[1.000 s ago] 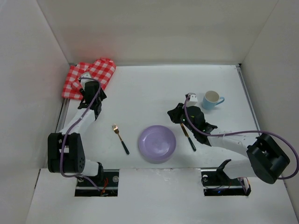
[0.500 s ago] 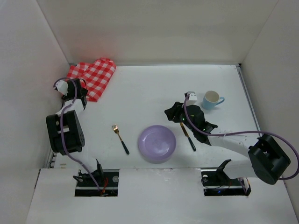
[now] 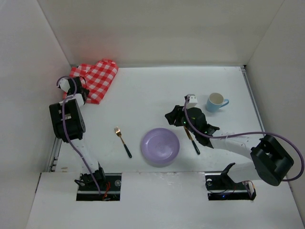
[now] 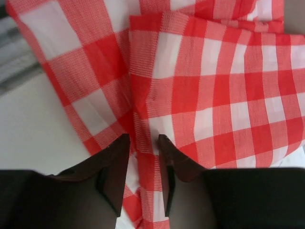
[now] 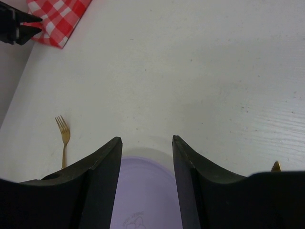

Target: Set the dinner table for one person

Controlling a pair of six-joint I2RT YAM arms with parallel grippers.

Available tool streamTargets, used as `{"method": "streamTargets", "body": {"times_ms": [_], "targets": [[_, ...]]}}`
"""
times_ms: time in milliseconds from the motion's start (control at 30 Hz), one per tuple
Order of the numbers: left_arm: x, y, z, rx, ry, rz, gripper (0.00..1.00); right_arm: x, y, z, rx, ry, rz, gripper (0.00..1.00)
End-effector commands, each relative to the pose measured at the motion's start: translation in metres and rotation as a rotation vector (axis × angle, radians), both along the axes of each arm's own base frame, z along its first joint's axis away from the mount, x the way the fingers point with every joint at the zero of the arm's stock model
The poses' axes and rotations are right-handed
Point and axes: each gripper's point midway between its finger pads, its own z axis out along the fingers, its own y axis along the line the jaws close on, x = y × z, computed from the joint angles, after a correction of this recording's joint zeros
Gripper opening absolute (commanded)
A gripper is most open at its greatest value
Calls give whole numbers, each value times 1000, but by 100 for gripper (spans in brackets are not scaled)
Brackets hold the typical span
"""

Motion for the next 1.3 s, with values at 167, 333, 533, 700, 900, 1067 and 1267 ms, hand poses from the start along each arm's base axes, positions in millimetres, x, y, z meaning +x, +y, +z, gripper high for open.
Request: {"method": "streamTargets", "body": {"times_ms": [167,333,533,700,900,1067,1267], "targets": [[-3,-67,-30,-78,20,-135,9,4,14,26,44,-62,30,52],[-34,-115,-38,-116,25,-239,6,3,14,29,49,-68,31,53],[-69,-131,-16,-69,-12,-262,15,1,16,31,52,-71,37,53],[-78,-123,30,-8,-121,-222,47,1,18,29,49,-66,44,53],[-88,-107,42,55,-123,-133,53,1,18,29,46,-66,44,56],[-81,-92,28,32,-83,-74,52,1,19,26,41,-59,46,57],[-59,-74,27,14,-88,-21,51,1,20,27,40,-59,50,58]]}}
